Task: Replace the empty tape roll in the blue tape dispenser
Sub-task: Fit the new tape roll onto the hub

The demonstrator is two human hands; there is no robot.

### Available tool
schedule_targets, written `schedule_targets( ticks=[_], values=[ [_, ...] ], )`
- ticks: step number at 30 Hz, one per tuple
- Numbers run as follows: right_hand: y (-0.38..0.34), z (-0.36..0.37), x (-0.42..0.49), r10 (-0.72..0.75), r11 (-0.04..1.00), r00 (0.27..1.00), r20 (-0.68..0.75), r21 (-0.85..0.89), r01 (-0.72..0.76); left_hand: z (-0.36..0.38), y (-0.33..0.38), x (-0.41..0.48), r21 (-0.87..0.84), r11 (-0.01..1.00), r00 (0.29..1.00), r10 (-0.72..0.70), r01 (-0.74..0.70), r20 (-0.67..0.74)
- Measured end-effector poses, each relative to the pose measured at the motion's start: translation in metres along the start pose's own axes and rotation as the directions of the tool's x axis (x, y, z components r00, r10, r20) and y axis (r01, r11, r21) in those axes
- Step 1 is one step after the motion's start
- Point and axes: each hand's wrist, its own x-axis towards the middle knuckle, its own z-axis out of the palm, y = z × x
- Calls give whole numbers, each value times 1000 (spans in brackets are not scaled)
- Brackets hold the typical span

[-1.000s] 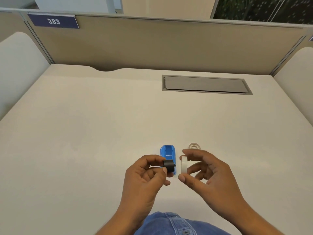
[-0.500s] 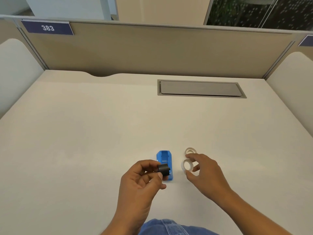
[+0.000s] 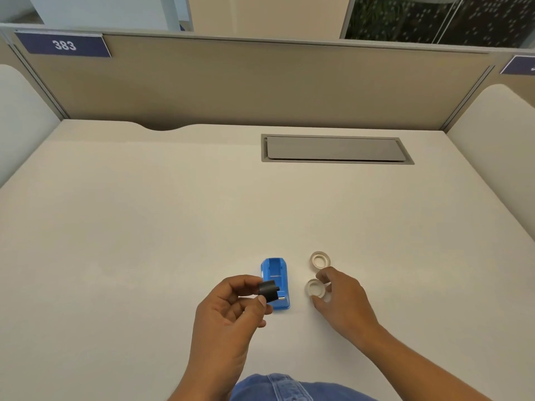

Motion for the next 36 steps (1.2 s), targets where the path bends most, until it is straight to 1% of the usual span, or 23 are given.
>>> schedule_targets(
  ticks=[7, 12, 19, 23, 25, 30, 36],
  values=[
    [1, 2, 2, -19, 999, 1000, -6, -39, 19, 0, -3, 2, 32, 999, 999, -43, 43, -10],
    [4, 4, 3, -12, 1000, 1000, -8, -12, 12, 2, -5, 3, 39, 997, 998, -61, 61, -13],
    [2, -7, 8, -25, 999, 993, -115, -38, 21, 2, -6, 4, 48, 996, 997, -74, 75, -17],
    [0, -19, 24, -129, 983, 991, -43, -135, 123, 2, -6, 5, 54, 996, 997, -77, 77, -12],
    [0, -26, 33, -151, 976, 988, -34, -166, 144, 3, -6, 6, 50, 996, 997, -77, 77, -8],
    [2, -35, 53, -112, 973, 994, 4, -203, 110, 2, -7, 7, 53, 995, 997, -83, 83, -2],
    [4, -32, 63, -47, 986, 998, 43, -161, 54, 1, -7, 8, 66, 994, 996, -89, 89, -5]
  ],
)
